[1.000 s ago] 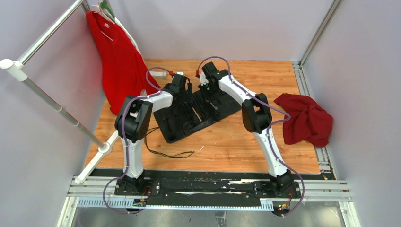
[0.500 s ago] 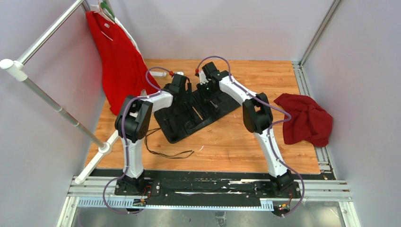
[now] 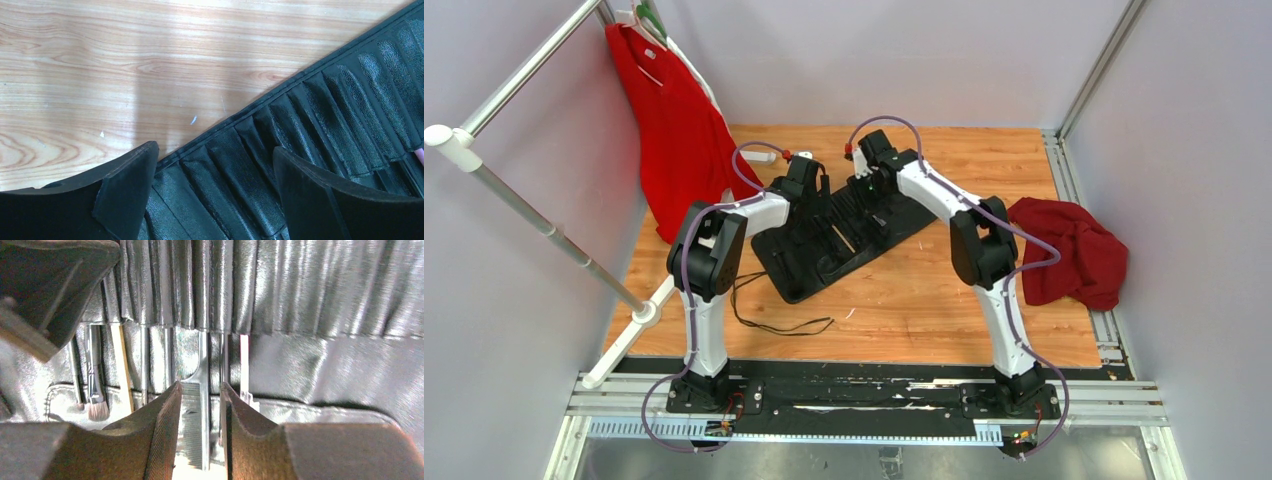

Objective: Organize the makeup
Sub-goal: Place the makeup tool in the storage box, then reset both arms

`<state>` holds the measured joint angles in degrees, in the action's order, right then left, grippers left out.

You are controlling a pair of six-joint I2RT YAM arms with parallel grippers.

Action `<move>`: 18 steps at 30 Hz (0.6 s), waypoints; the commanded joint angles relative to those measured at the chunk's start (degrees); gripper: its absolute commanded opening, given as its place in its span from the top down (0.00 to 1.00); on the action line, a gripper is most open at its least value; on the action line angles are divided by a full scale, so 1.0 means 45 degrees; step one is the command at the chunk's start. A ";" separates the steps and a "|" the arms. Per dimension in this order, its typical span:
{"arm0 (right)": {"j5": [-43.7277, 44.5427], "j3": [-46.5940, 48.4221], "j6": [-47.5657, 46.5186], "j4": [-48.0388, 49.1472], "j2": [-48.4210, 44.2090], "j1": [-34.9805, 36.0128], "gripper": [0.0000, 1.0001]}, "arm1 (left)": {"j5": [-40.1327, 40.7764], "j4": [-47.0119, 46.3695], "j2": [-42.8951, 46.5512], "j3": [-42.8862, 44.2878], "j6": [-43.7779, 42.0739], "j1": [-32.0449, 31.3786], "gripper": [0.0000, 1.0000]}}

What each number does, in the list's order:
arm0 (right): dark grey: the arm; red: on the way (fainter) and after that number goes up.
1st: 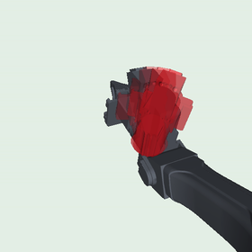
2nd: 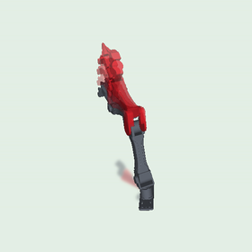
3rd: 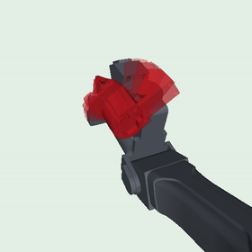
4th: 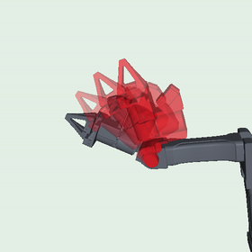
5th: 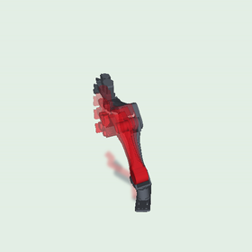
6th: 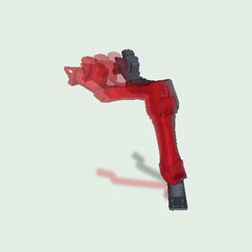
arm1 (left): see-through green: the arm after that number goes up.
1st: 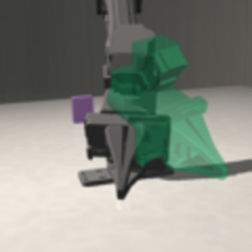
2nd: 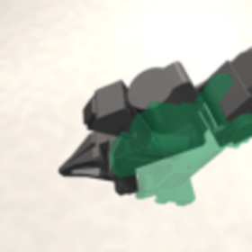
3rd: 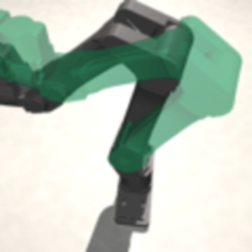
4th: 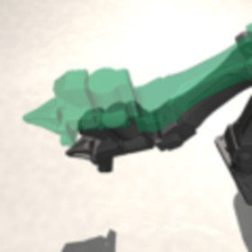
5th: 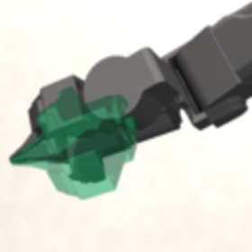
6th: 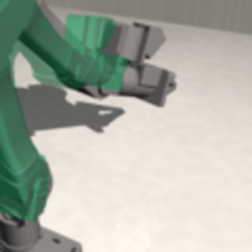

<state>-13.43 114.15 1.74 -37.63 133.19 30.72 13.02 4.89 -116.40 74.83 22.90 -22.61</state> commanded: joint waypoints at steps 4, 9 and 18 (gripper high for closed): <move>0.0983 -0.0695 -0.0362 -0.0003 -0.2140 -0.0013 0.65 | -0.0944 0.1102 -0.0735 -0.0565 0.0337 0.0045 0.11; 0.2445 -0.1819 -0.0158 0.0154 -0.3953 0.0100 0.60 | -0.0959 0.1172 -0.0735 -0.0493 0.0349 0.0056 0.09; 0.4503 -0.6994 0.0685 0.3497 -0.9165 0.0185 0.49 | -0.0328 0.1442 0.0173 -0.0495 0.0357 0.0055 0.02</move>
<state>0.82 89.47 2.59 -29.67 98.85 30.89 12.64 5.10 -116.18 74.94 22.96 -22.61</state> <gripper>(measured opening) 0.494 0.980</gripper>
